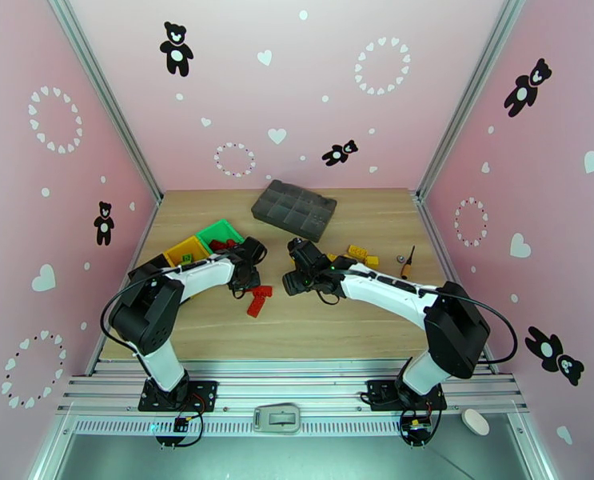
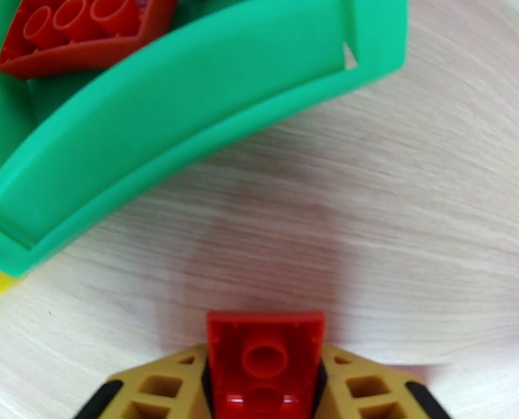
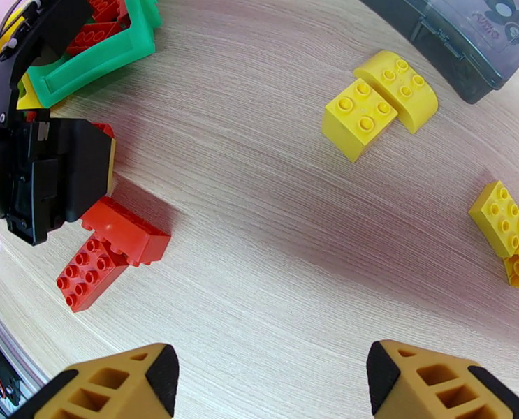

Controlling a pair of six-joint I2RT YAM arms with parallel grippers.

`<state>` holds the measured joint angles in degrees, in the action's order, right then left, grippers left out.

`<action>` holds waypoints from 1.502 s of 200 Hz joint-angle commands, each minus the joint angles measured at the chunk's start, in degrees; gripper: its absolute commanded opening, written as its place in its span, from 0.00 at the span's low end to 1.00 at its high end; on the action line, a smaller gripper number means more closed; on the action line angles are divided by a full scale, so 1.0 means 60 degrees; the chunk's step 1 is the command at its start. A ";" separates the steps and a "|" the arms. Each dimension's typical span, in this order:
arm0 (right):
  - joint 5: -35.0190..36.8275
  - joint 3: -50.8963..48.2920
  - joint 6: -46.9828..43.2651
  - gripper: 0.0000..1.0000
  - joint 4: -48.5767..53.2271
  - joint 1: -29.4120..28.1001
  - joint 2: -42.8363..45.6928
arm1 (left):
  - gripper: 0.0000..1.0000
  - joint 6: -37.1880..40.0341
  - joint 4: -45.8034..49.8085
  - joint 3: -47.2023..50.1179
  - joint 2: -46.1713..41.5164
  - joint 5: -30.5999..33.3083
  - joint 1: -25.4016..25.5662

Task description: Sort the legos into containers by color

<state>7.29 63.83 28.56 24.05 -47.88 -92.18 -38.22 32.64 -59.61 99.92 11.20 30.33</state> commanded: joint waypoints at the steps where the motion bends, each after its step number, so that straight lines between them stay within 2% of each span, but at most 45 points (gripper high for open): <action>1: -0.0165 -0.0124 0.0147 0.75 -0.0125 0.0034 0.0099 | 0.34 0.0032 0.0249 -0.0007 -0.0626 0.0257 0.0029; 81: -0.0656 -0.0174 0.0316 0.74 -0.0451 0.0027 0.0067 | 0.32 0.0367 0.0913 -0.0553 -0.1567 0.0682 -0.0105; 140: -0.1188 -0.0202 0.0488 0.74 -0.0752 0.0025 0.0050 | 0.32 0.1134 0.1261 -0.1452 -0.1904 0.0647 -0.1338; 213: -0.1434 -0.0125 0.0646 0.74 -0.0847 -0.0082 -0.0085 | 0.33 0.1736 0.1182 -0.3143 -0.0594 0.0150 -0.2658; 236: -0.1394 -0.0144 0.0667 0.74 -0.0801 -0.0157 -0.0085 | 0.39 0.1813 0.1203 -0.3522 -0.0179 0.0157 -0.2863; 275: -0.1315 -0.0161 0.0682 0.74 -0.0743 -0.0293 -0.0124 | 0.67 0.1859 0.1197 -0.3631 -0.0079 0.0153 -0.2896; 300: -0.1217 -0.0183 0.0668 0.74 -0.0698 -0.0297 -0.0124 | 0.73 0.1871 0.1154 -0.3376 -0.0386 0.0082 -0.2883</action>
<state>-0.82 63.20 32.23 19.53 -49.39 -92.20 -27.57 38.61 -79.99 99.55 12.64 13.17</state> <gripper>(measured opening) 0.739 0.717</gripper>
